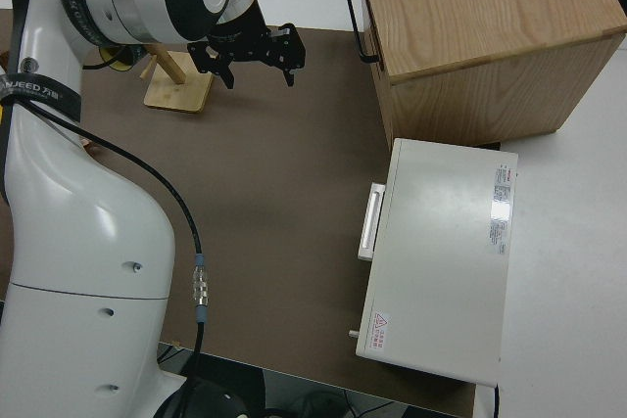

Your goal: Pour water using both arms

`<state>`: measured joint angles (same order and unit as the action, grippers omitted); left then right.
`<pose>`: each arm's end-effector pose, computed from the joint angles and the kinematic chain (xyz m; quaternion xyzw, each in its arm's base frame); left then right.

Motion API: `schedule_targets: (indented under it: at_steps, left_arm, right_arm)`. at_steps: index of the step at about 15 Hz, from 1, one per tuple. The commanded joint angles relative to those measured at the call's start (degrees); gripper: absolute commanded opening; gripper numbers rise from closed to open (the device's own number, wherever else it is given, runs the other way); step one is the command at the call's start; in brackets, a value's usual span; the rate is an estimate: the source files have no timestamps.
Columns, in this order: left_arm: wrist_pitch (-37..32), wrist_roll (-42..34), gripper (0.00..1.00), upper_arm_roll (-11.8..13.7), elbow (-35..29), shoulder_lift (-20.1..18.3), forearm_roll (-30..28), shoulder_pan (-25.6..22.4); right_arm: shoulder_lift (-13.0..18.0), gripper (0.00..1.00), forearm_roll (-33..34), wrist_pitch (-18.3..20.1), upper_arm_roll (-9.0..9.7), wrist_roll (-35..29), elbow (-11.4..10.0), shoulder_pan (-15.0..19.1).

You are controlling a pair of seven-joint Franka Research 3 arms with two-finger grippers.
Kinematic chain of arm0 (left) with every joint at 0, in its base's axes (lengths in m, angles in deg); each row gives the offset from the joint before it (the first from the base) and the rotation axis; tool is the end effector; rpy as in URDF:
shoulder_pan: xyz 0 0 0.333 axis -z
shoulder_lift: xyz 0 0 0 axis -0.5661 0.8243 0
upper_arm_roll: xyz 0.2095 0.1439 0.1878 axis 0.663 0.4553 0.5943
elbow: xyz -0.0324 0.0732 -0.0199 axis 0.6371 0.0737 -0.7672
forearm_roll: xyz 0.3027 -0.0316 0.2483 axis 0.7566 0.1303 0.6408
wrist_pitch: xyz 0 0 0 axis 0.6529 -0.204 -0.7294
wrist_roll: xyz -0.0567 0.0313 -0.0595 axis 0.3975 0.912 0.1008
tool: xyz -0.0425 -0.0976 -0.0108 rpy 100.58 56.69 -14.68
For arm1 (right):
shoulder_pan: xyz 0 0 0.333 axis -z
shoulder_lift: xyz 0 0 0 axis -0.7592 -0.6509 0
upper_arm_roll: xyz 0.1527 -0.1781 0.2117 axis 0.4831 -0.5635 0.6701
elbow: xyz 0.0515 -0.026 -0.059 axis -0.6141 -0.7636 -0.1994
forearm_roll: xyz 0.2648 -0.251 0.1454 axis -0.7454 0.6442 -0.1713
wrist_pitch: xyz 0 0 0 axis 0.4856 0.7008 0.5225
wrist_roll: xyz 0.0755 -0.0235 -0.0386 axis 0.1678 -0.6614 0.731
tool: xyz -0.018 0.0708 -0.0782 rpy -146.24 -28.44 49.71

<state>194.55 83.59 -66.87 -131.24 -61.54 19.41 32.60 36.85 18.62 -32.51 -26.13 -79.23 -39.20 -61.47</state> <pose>0.5548 0.0777 0.5983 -0.9626 -0.0814 -0.2571 0.0273 0.5934 0.0325 0.6433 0.9977 0.0608 -0.0282 0.0018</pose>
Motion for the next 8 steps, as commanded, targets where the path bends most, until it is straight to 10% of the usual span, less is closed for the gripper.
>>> schedule_targets:
  at_steps: [1,8]
  left_arm:
    - [-0.52,-5.76,0.0,2.13,7.08,5.09,-0.89,-2.08]
    - [-0.35,-26.13,0.0,12.5,18.4,14.4,-16.52,-2.17]
  right_arm:
    - [1.32,0.99,-0.37,0.14,0.01,0.57,-1.55,0.13]
    - [1.32,0.987,-0.37,0.14,0.01,0.57,-1.55,0.13]
